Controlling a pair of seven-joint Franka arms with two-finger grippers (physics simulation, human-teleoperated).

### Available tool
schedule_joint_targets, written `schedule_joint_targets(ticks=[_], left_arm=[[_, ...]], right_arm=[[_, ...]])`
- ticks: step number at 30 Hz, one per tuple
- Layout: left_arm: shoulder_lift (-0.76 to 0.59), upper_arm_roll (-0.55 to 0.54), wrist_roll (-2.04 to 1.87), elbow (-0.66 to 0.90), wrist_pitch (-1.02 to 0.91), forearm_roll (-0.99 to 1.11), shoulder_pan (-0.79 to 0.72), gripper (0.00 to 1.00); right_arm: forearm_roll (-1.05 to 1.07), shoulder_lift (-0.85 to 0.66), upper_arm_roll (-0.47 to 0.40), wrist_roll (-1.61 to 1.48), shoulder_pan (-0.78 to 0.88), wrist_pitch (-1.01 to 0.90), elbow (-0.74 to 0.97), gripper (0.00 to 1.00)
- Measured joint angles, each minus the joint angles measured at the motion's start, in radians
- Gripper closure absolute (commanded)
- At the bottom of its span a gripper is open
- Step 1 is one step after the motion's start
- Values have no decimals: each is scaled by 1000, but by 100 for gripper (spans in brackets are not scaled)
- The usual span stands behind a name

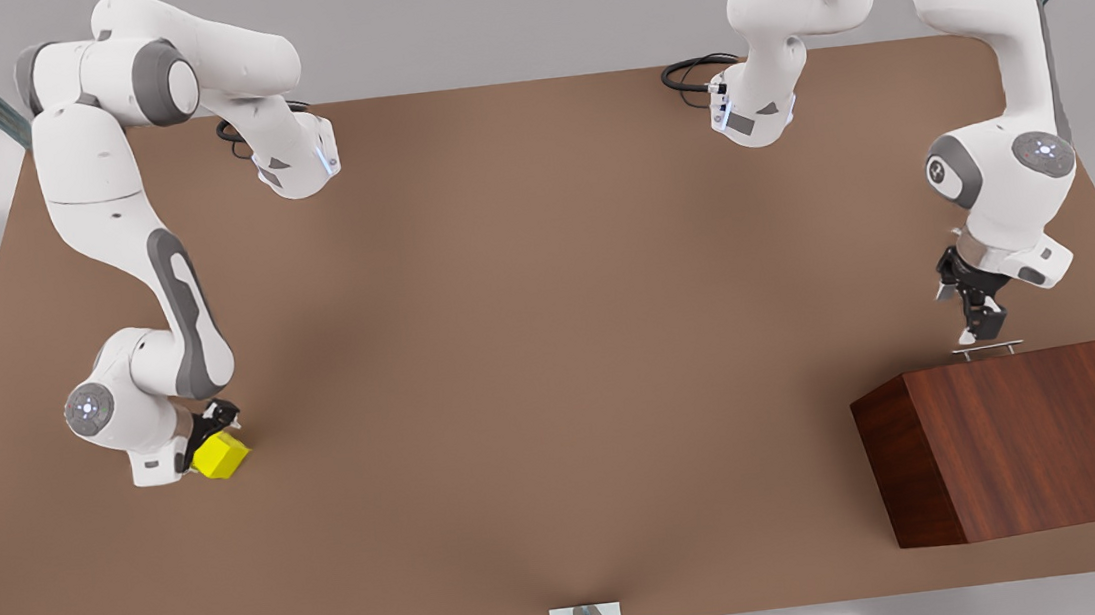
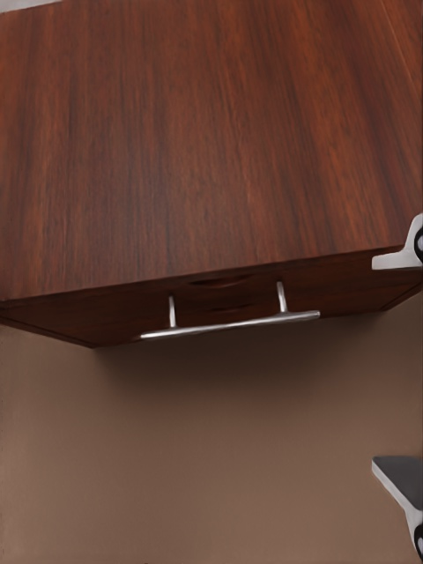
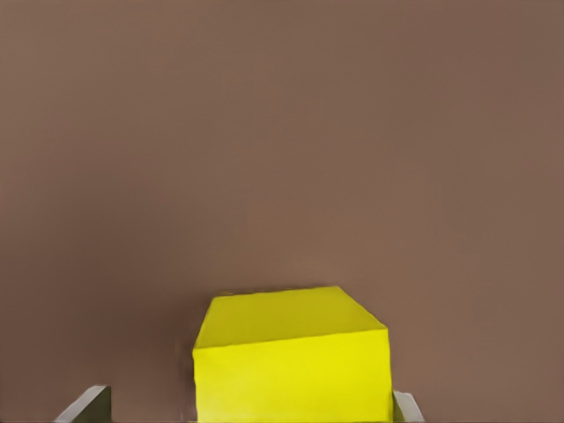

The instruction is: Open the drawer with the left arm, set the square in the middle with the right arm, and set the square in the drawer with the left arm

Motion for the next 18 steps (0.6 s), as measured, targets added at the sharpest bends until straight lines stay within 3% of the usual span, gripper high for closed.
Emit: schedule_joint_targets(ticks=[15, 16, 18], left_arm=[[124, 49, 12, 6, 135, -2, 34, 0], [132, 49, 12, 6, 144, -3, 36, 0], [140, 49, 12, 8, 144, -6, 36, 0]], right_arm=[[23, 16, 0, -24, 26, 27, -16, 0], [23, 16, 0, -24, 26, 27, -14, 13], [25, 16, 0, -22, 26, 27, -13, 23]])
